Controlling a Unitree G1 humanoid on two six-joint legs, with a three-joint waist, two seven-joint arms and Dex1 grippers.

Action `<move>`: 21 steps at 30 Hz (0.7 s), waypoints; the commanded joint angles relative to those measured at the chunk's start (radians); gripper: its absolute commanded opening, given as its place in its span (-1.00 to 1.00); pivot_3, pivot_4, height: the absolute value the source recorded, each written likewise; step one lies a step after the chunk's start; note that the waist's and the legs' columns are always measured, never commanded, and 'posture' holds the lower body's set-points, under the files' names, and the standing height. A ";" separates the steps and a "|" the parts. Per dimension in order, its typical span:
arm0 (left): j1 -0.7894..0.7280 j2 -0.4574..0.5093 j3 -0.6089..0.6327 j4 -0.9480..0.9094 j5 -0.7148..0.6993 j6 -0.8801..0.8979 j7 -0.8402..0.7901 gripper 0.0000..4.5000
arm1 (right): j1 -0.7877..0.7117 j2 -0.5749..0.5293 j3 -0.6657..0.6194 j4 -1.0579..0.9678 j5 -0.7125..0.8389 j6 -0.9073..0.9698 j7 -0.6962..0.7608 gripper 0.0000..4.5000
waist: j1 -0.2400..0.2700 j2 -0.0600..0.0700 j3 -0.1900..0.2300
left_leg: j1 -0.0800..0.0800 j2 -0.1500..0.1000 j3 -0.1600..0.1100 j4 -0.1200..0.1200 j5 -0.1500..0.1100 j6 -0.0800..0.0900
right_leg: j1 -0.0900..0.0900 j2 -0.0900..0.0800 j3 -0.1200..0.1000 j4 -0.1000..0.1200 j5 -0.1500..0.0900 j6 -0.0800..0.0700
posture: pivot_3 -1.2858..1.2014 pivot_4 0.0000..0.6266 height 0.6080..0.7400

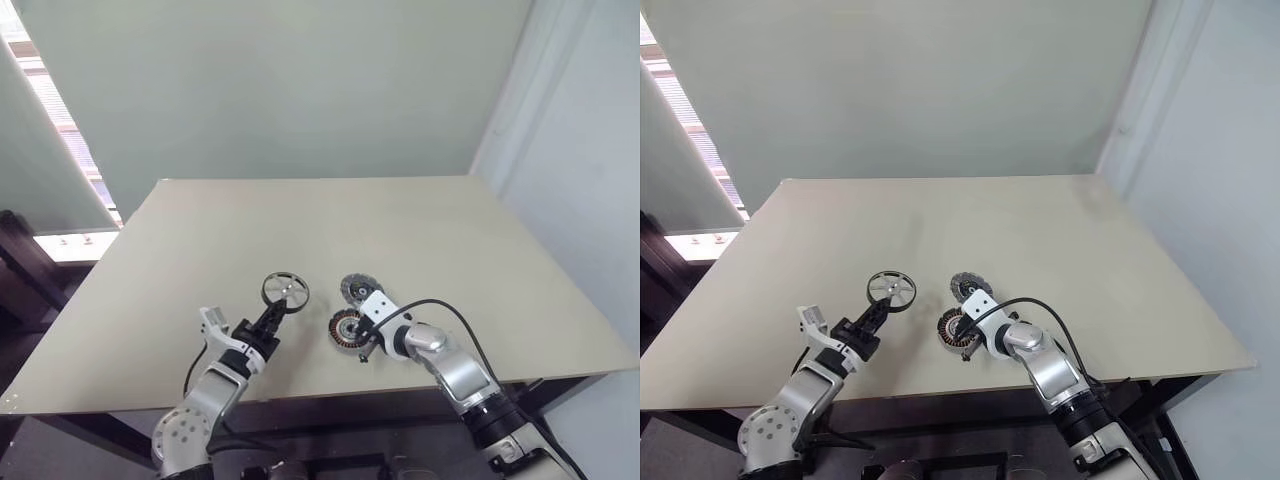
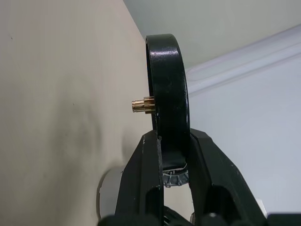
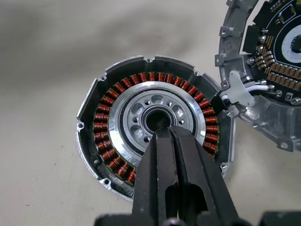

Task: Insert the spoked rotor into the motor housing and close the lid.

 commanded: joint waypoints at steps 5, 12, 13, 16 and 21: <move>-0.011 0.002 -0.017 -0.037 -0.020 -0.010 -0.003 -0.73 | -0.031 0.019 -0.045 -0.086 0.018 -0.013 -0.006 -1.00 | 0.000 0.000 0.000 | 0.000 0.000 0.000 0.001 0.000 0.000 | 0.000 0.000 0.000 0.000 0.000 0.000 | 0.03 -1.00 1.00; -0.009 -0.015 -0.044 -0.026 -0.045 0.020 0.004 -0.73 | -0.011 0.002 -0.028 -0.168 0.014 0.021 0.013 -1.00 | 0.000 0.000 0.000 | 0.000 0.000 0.000 0.001 0.000 -0.001 | 0.000 0.000 0.000 0.000 0.000 0.000 | 0.03 -1.00 1.00; -0.006 -0.022 -0.053 -0.023 -0.050 0.031 0.006 -0.73 | -0.004 -0.005 -0.027 -0.179 0.013 0.026 0.016 -1.00 | 0.001 0.000 0.000 | 0.000 0.000 0.000 0.001 0.000 0.000 | 0.000 0.000 0.000 0.000 0.000 0.000 | 0.03 -1.00 1.00; 0.008 -0.044 -0.103 -0.002 -0.033 0.066 0.003 -0.73 | 0.022 -0.033 -0.029 -0.225 0.011 0.047 0.021 -1.00 | 0.001 0.000 0.000 | 0.000 0.000 0.000 0.001 0.000 0.000 | 0.001 0.000 0.000 0.000 0.000 0.000 | 0.03 -1.00 1.00; 0.004 -0.073 -0.147 0.074 -0.009 0.081 -0.015 -0.73 | 0.078 -0.080 -0.043 -0.305 0.005 0.088 0.009 -1.00 | 0.000 0.000 0.000 | 0.000 0.000 0.000 0.001 0.000 -0.001 | 0.001 0.000 0.000 0.000 0.000 0.000 | 0.03 -1.00 1.00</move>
